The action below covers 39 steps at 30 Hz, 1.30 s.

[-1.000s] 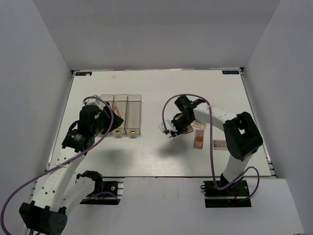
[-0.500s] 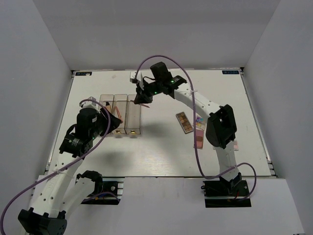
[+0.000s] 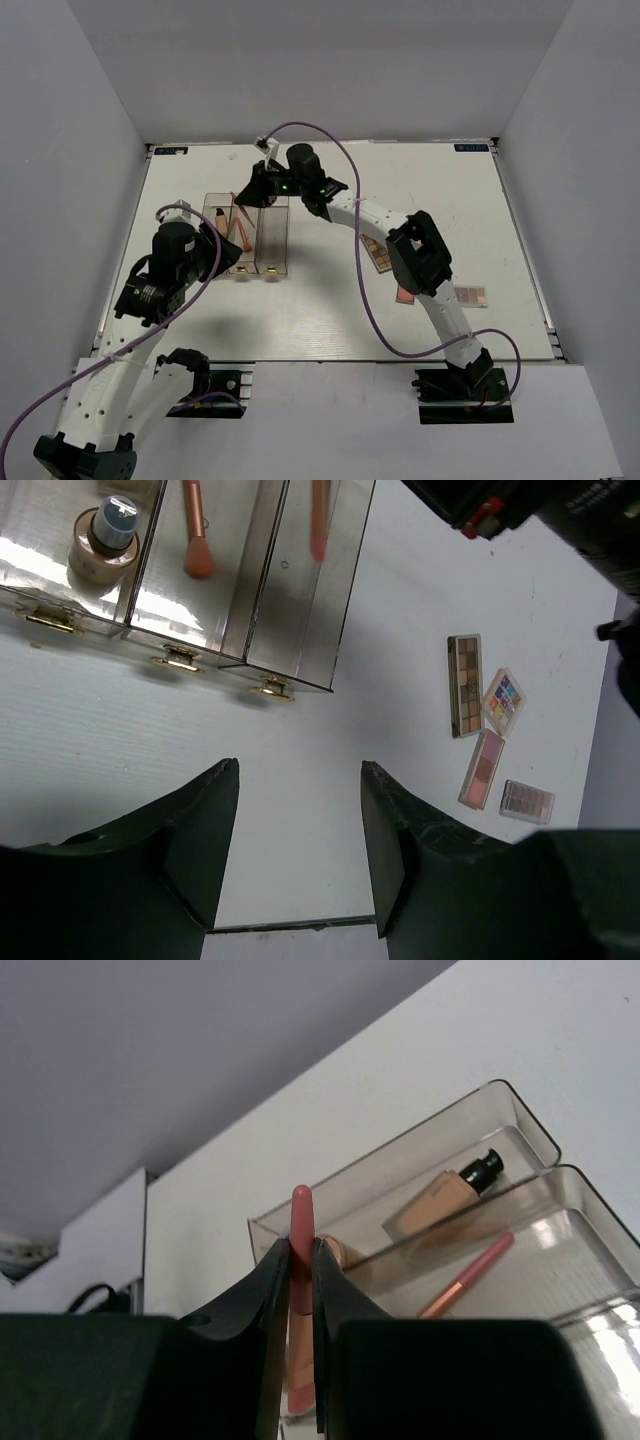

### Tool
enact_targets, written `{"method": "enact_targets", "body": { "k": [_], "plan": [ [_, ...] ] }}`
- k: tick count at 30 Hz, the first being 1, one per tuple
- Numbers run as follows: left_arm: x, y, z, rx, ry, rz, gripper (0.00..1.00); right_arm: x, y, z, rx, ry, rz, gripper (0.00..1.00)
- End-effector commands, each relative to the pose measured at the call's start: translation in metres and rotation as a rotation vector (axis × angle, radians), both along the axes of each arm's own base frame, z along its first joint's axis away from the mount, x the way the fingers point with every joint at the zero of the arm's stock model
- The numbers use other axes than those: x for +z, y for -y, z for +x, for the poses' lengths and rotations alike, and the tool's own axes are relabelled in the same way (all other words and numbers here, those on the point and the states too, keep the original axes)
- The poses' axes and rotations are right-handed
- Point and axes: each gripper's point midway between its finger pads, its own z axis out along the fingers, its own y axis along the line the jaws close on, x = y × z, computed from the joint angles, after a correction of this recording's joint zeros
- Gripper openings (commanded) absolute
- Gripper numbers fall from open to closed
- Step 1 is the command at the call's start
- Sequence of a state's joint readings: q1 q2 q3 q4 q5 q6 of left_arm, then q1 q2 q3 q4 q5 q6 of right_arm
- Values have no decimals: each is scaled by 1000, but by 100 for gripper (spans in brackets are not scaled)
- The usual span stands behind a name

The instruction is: Organize the makeup

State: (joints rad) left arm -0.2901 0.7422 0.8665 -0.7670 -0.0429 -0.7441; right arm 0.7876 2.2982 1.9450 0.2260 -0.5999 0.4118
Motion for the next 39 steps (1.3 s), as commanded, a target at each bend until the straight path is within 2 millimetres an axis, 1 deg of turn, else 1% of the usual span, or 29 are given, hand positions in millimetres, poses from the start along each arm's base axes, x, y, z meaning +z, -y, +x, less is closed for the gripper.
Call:
{"method": "enact_targets", "body": {
  "k": [1, 2, 4, 5, 6, 8, 9, 11, 12, 13, 15, 17, 20, 22, 24, 25, 27, 28, 29, 30, 31, 32, 33, 34, 35, 36, 37, 38, 39],
  "plan": [
    [18, -6, -6, 28, 22, -4, 62, 30, -26, 12, -86, -61, 165, 0],
    [17, -7, -8, 33, 15, -1, 62, 30, -28, 19, -131, -82, 179, 0],
    [18, -8, -10, 39, 11, -6, 61, 16, -34, 23, -172, -98, 166, 0],
    [18, -7, -12, 37, 6, -10, 61, 14, -36, 27, -193, -99, 169, 0],
    [18, -7, -12, 38, 6, -14, 61, 3, -38, 28, -201, -107, 155, 0],
    [17, -6, -13, 38, 2, -22, 61, -6, -43, 26, -215, -105, 147, 0],
    [17, -6, -13, 36, -2, -23, 61, -17, -39, 33, -229, -107, 135, 0],
    [18, -5, -12, 34, 0, -24, 61, -25, -38, 37, -245, -90, 124, 2],
    [17, -4, -11, 33, -6, -25, 61, -32, -36, 39, -252, -92, 113, 6],
    [18, -4, -11, 29, -6, -25, 61, -32, -35, 39, -249, -83, 116, 9],
    [17, -3, -9, 25, -10, -24, 61, -38, -31, 38, -245, -74, 103, 22],
    [17, -1, -6, 20, -8, -26, 61, -38, -31, 34, -232, -66, 103, 36],
    [17, 2, -2, 11, -2, -34, 61, -42, -26, 30, -221, -52, 86, 47],
    [17, 4, 1, 8, 0, -35, 60, -50, -22, 30, -211, -52, 65, 50],
    [18, 5, 2, 2, 2, -34, 60, -48, -18, 31, -209, -44, 63, 50],
    [19, 5, 3, -1, 3, -36, 61, -49, -17, 28, -203, -47, 60, 49],
    [22, 8, 7, -14, 19, -35, 58, -25, -10, 32, -201, -13, 104, 41],
    [20, 11, 9, -28, 13, -37, 54, -22, -7, 27, -175, 4, 107, 35],
    [20, 17, 10, -60, 9, -54, 50, 6, 0, 28, -165, 53, 146, 24],
    [20, 22, 14, -81, 20, -60, 43, 20, 6, 28, -154, 95, 170, 19],
    [18, 29, 15, -116, 14, -78, 40, 29, 13, 29, -125, 163, 171, 15],
    [13, 36, 17, -141, 0, -84, 37, 47, 19, 23, -112, 207, 179, 5],
    [11, 41, 23, -159, 15, -99, 35, 47, 30, 31, -124, 218, 153, 0],
    [12, 46, 27, -175, 28, -112, 31, 50, 37, 32, -125, 228, 137, 0],
    [6, 53, 30, -206, 9, -126, 28, 56, 46, 32, -124, 267, 119, 0],
    [9, 58, 37, -221, 34, -142, 27, 45, 67, 48, -158, 243, 57, 0],
    [10, 62, 41, -236, 36, -151, 21, 43, 77, 53, -184, 238, 26, 0],
    [1, 71, 46, -262, -1, -157, 19, 47, 93, 59, -224, 237, 0, 0],
    [6, 78, 52, -286, 3, -161, 18, 33, 127, 87, -345, 191, -67, 0]
  ]
}}
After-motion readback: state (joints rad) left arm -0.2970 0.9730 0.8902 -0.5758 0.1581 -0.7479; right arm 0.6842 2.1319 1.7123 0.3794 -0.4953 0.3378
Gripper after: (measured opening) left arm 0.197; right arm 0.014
